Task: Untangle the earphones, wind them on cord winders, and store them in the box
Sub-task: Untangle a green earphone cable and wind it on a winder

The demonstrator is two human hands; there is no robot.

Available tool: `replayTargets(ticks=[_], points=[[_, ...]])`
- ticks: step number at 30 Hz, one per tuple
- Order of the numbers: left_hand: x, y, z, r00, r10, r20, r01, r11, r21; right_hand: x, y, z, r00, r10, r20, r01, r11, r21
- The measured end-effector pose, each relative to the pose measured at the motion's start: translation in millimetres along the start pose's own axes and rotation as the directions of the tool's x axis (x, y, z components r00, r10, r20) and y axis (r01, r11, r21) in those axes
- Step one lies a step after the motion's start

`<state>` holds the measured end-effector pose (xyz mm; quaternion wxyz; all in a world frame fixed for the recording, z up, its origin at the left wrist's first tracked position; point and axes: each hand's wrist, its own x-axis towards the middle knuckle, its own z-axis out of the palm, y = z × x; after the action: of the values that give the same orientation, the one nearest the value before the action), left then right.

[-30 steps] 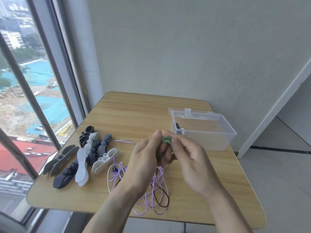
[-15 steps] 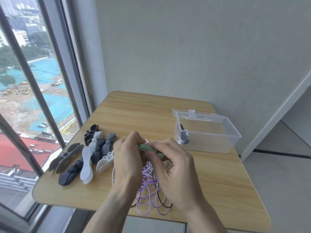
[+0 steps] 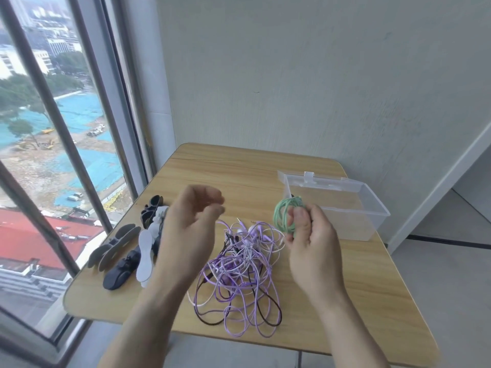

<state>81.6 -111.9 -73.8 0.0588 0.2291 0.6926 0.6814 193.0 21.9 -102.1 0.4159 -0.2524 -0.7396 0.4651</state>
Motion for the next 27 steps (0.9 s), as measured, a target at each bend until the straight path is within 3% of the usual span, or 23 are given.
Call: replayTargets(ticks=[1,3,6,8,12,15,19,27], points=[[5,-7,-10,0.998,0.061,-0.027,-0.053,0.968,0.244,3,2,-3,1.0,0.022,0.011,-0.022,1.0,0.005],[13,-23,-29,0.996,0.071,0.051,-0.087,0.779,0.621,8,3,-7,0.998,0.041,0.041,-0.041,0.999,-0.005],[15,-45,-42,0.966,-0.155,0.208,-0.11,0.481,0.87,9,4,-7,0.996,0.043,0.079,-0.042,0.999,-0.011],[14,-53,-43,0.948,-0.19,0.256,-0.168,0.383,0.908,9,5,-4,0.994,0.042,0.101,-0.041,0.999,-0.015],[17,-60,-43,0.962,-0.126,0.243,-0.178,0.387,0.905,5,9,3,0.982,0.006,0.19,0.008,0.997,-0.072],[18,-61,-43,0.975,-0.144,0.169,-0.079,0.487,0.87,1,6,7,0.966,-0.004,0.258,0.019,0.998,-0.059],[22,-58,-43,0.984,-0.12,0.13,-0.053,0.498,0.865,-1,4,9,0.96,-0.011,0.28,0.032,0.997,-0.07],[22,-40,-51,0.998,-0.033,0.059,-0.018,0.711,0.703,2,1,5,0.959,-0.002,0.284,0.013,0.999,-0.035]])
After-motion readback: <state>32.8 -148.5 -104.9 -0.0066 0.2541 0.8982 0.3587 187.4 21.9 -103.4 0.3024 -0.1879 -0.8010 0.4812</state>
